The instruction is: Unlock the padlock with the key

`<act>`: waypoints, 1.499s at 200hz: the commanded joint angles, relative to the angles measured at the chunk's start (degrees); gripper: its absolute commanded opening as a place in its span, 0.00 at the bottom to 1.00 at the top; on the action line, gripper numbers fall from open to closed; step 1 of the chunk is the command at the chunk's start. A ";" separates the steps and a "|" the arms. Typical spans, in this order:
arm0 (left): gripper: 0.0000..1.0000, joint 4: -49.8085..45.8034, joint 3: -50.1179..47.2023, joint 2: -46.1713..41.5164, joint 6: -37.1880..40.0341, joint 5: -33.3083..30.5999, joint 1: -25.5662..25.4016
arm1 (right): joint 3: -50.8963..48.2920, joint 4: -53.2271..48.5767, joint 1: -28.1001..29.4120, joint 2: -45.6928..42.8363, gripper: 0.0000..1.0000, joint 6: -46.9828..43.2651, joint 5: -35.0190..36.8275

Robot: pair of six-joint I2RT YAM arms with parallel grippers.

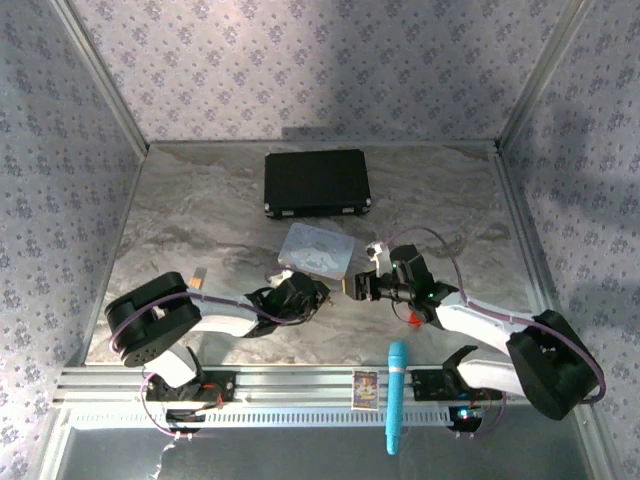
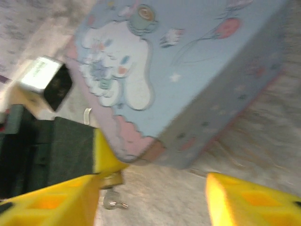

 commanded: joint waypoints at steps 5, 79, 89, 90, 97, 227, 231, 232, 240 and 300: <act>0.00 -9.11 2.21 -1.09 5.65 2.74 0.27 | 7.11 -13.92 0.42 0.66 0.72 2.09 13.10; 0.00 -36.51 10.04 -5.57 24.86 1.86 2.44 | 19.69 -21.20 1.28 18.46 0.74 3.16 19.19; 0.00 -41.30 11.41 -5.71 28.13 1.20 2.94 | 20.11 -22.02 1.28 19.85 0.73 2.95 19.89; 0.00 -41.74 11.52 -5.75 28.44 1.06 3.02 | 20.15 -22.03 1.29 19.94 0.73 2.91 19.94; 0.00 -44.23 12.24 -5.66 30.41 0.34 3.25 | 20.12 -21.88 1.19 20.59 0.73 3.12 19.98; 0.15 -64.72 26.31 7.74 39.41 -15.13 -2.82 | 20.50 -17.50 0.59 25.52 0.72 4.43 15.17; 0.16 -64.63 26.39 7.97 39.31 -15.12 -3.07 | 20.56 -17.39 0.60 25.65 0.72 4.45 15.07; 0.16 -64.57 26.40 8.03 39.26 -15.14 -3.15 | 20.60 -17.39 0.64 25.70 0.72 4.45 15.07; 0.16 -64.53 26.49 8.44 38.91 -15.39 -3.80 | 20.74 -17.54 0.60 25.91 0.72 4.45 14.99; 0.25 -69.48 30.30 11.69 37.58 -19.51 -7.52 | 20.55 -18.05 0.67 26.04 0.72 4.79 15.03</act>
